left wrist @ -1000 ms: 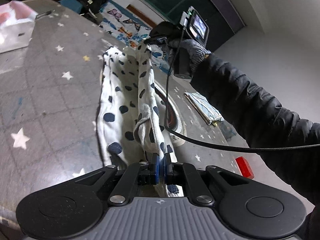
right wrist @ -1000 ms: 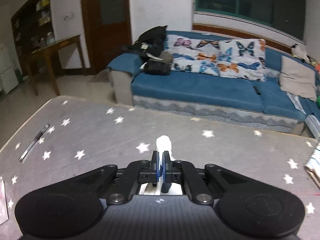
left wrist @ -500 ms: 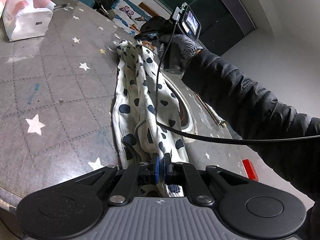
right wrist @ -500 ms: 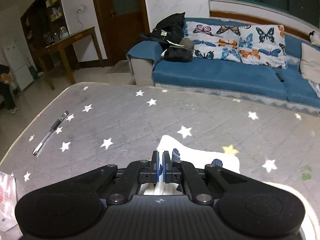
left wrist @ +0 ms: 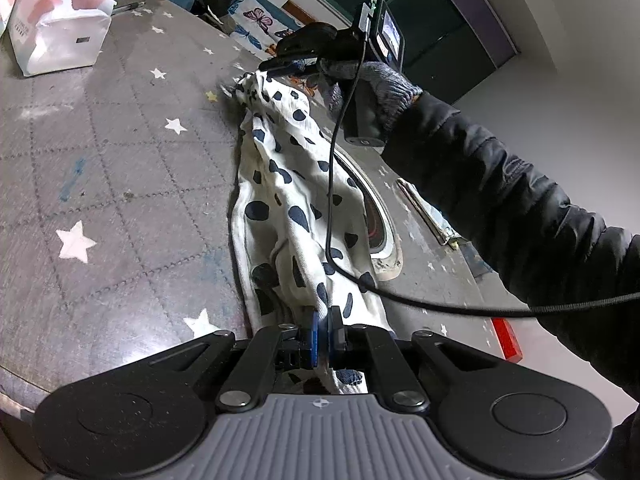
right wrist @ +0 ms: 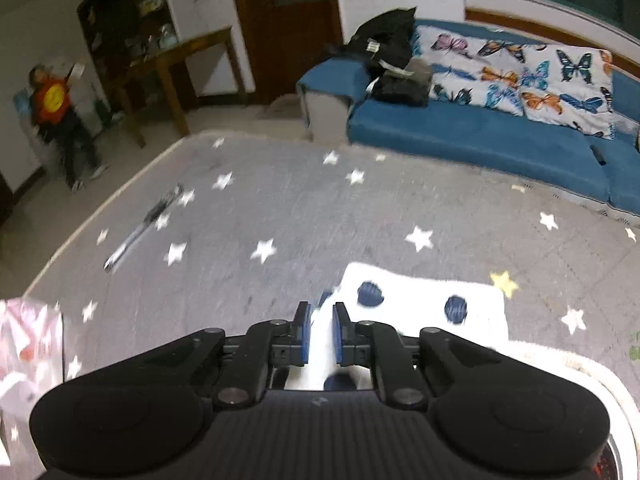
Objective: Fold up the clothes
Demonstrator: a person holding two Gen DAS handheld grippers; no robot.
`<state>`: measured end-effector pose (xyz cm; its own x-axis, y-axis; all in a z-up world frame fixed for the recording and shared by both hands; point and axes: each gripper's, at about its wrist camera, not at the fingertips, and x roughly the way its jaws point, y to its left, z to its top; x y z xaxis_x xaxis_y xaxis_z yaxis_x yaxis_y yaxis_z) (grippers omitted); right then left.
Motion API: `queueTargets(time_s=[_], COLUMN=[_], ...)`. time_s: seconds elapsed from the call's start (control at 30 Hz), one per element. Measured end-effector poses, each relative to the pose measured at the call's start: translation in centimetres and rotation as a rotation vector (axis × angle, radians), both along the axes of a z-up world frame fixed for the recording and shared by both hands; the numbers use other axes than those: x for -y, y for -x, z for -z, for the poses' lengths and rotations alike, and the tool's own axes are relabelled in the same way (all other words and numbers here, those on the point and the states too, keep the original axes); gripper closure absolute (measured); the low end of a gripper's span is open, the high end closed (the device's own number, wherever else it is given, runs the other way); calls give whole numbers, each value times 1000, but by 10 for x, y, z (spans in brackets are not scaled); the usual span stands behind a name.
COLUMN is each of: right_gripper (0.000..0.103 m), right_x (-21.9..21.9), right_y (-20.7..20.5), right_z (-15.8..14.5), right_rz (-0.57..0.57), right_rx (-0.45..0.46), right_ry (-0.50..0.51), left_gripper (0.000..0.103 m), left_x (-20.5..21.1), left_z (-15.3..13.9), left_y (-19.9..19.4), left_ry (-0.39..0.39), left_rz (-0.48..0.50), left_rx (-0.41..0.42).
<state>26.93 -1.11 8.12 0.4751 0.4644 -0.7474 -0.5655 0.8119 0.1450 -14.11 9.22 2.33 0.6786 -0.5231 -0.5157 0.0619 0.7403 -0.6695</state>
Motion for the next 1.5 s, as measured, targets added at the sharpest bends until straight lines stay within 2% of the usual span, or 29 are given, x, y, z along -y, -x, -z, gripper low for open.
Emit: queueTargets(time_s=[0.07, 0.2, 0.23, 0.27, 0.3, 0.57, 0.73, 0.83, 1.0, 1.07, 1.23, 1.3, 1.4, 1.5], right_gripper=[84, 84, 88, 97, 99, 101, 93, 93, 92, 92, 88, 81, 80, 75], right_x=[-4, -10, -11, -12, -12, -15, -6, -1, 6, 9, 10, 13, 24, 38], right_y=[6, 16, 18, 20, 21, 23, 28, 36, 61, 71, 98, 107, 120, 132], right_z=[4, 14, 16, 18, 16, 16, 2, -13, -6, 2, 11, 3, -15, -32], right_rz=[-30, -43, -41, -39, -36, -34, -51, -81, -135, -153, -217, -238, -262, -272], right_rx=[-19, -15, -12, -9, -3, -12, -19, 2, 53, 48, 2, -1, 19, 51], right_ry=[35, 82, 91, 99, 95, 46, 7, 17, 170, 193, 161, 134, 103, 88], left_gripper=[98, 98, 98, 98, 98, 98, 97, 97, 94, 94, 94, 94, 94, 91], left_x=[0, 1, 1, 1, 1, 1, 1, 1, 1, -1, -6, -8, -13, -17], left_z=[0, -2, -2, -3, -3, -4, -4, -4, -7, -10, -19, -22, -30, -40], left_y=[1, 4, 5, 5, 5, 3, 3, 2, 6, 9, 15, 17, 16, 8], left_ry=[-4, -7, -8, -9, -9, -19, -27, -32, -47, -59, -90, -103, -134, -169], left_rz=[-4, -8, -10, -11, -12, -19, -24, -28, -33, -42, -65, -74, -100, -125], left_rx=[-1, 3, 4, 4, 6, 10, 10, 11, 26, 37, 64, 74, 99, 133])
